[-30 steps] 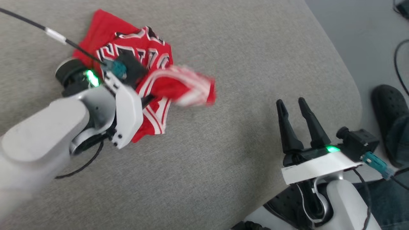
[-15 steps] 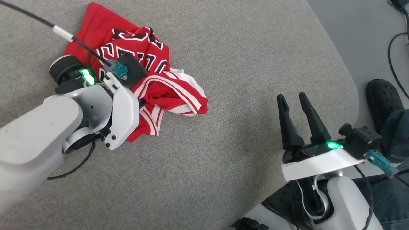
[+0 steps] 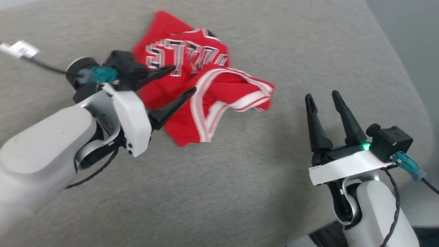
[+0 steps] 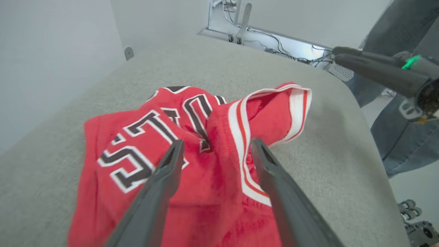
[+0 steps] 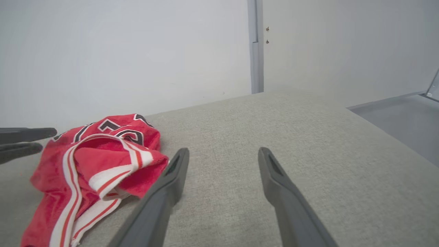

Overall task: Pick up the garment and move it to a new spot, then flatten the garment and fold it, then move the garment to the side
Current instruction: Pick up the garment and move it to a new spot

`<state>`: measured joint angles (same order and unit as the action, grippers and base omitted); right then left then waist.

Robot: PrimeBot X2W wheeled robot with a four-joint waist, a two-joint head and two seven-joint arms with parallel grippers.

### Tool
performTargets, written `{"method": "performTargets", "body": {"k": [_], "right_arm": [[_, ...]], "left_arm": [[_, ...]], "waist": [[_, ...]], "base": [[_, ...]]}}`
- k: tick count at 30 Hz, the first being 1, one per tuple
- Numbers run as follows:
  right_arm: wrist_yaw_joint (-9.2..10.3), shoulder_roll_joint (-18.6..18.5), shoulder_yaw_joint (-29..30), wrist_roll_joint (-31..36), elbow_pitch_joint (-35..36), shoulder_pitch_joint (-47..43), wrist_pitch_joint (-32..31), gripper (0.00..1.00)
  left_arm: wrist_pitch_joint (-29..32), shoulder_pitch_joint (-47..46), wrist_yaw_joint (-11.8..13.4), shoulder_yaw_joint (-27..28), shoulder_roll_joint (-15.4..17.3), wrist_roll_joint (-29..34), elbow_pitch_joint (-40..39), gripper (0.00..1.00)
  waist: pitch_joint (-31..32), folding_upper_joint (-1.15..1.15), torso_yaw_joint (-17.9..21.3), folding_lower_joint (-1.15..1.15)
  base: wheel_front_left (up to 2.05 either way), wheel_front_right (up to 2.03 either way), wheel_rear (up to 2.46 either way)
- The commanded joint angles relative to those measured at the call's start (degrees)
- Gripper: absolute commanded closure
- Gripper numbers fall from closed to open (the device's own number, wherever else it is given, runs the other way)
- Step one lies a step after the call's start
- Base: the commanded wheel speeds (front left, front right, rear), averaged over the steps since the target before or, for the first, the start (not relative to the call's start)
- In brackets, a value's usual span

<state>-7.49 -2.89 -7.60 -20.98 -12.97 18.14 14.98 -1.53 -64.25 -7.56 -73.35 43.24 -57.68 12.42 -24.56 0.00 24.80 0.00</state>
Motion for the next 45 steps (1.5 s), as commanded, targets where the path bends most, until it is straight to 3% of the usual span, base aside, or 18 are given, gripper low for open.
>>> {"method": "performTargets", "body": {"k": [1, 4, 7, 10, 14, 22, 27, 31, 36, 45], "right_arm": [[0.0, -0.1, 0.8, 1.5, -0.5, 0.3, 0.3, 0.0], [0.0, -0.1, 2.4, 4.7, -1.7, 0.6, 0.3, 0.0], [0.0, -0.1, 4.1, 7.7, -3.0, 0.3, 0.3, 0.0], [0.0, -0.1, 6.3, 9.2, -4.2, -0.7, 0.3, 0.0], [0.0, -0.1, 10.0, 11.3, -5.5, -2.6, 0.3, 0.0], [0.0, -0.1, 15.2, 12.6, -6.4, -8.6, 0.3, 0.0], [0.0, -0.1, 15.8, 12.5, -6.2, -12.4, 0.3, 0.0], [0.0, -0.1, 16.2, 12.7, -5.4, -14.5, 0.3, 0.0], [0.0, -0.1, 16.6, 13.1, -4.1, -15.4, 0.3, 0.0], [0.0, -0.4, 17.6, 13.3, -1.5, -16.1, -0.3, 0.0]], "left_arm": [[-3.3, 1.7, 0.1, 0.0, -0.1, -1.6, 1.0, 0.0], [-10.3, 5.2, 0.1, 0.6, -1.0, -4.0, 5.1, 0.0], [-13.4, 10.8, 0.1, 3.9, -2.9, -7.2, 9.6, 0.0], [-13.7, 17.9, 0.1, 11.7, -6.4, -9.5, 12.6, 0.0], [-13.7, 28.9, 0.1, 23.2, -10.5, -6.1, 14.3, 0.0], [-13.7, 45.5, 0.1, 41.2, -16.3, 8.2, 14.6, 0.0], [-13.7, 55.2, 0.1, 52.7, -19.3, 14.4, 11.0, 0.0], [-13.7, 60.8, 0.1, 58.6, -21.0, 19.3, 8.1, 0.0], [-13.7, 65.0, 0.1, 62.8, -21.8, 25.3, 5.2, 0.0], [-13.7, 70.9, 0.1, 71.3, -26.3, 32.6, -2.8, 0.0]], "waist": [[3.4, 0.0, -5.4, 0.0], [5.4, 0.0, -9.3, 0.0], [7.4, 0.0, -13.1, 0.0], [9.6, 0.0, -16.9, 0.0], [12.7, 0.0, -21.5, 0.0], [19.2, 0.0, -28.0, 0.0], [22.6, 0.0, -29.1, 0.0], [23.9, 0.0, -29.2, 0.0], [24.7, 0.0, -28.8, 0.0], [24.7, 0.0, -28.1, 0.0]], "base": [[0.0, 0.0, 0.0], [0.0, 0.0, 0.0], [0.0, 0.0, 0.0], [0.0, 0.0, 0.0], [0.0, 0.0, 0.0], [0.0, 0.0, 0.0], [0.0, 0.0, 0.0], [0.0, 0.0, 0.0], [0.0, 0.0, 0.0], [0.0, 0.0, 0.0]]}}
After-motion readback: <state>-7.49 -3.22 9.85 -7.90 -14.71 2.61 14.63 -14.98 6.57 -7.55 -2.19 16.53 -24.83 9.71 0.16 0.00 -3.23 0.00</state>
